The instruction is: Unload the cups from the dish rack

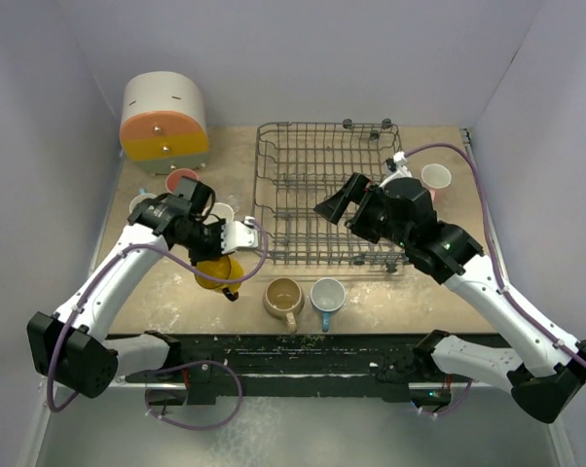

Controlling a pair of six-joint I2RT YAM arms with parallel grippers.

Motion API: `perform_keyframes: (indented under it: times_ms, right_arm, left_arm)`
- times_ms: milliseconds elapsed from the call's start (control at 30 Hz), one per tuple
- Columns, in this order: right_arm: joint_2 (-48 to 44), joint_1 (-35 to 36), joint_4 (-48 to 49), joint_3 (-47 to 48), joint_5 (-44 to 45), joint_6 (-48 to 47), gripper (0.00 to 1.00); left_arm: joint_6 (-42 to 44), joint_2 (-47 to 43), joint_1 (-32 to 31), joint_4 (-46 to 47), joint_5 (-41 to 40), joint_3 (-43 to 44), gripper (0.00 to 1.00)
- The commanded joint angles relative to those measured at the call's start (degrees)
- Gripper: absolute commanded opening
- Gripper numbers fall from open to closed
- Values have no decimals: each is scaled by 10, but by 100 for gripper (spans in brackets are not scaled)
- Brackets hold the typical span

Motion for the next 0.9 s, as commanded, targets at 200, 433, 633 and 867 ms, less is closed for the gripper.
perform_keyframes:
  times_ms: [200, 433, 633, 867]
  right_arm:
    - [-29, -18, -100, 13, 88, -56, 100]
    - [-47, -27, -121, 13, 97, -64, 100]
    - [-56, -30, -134, 12, 103, -66, 100]
    - [-57, -34, -141, 21, 108, -72, 100]
  left_arm:
    - [-73, 37, -104, 160, -81, -104, 0]
    - [-77, 89, -109, 209, -94, -124, 0]
    - [-83, 112, -116, 201, -92, -120, 16]
    - [-78, 93, -117, 173, -106, -112, 47]
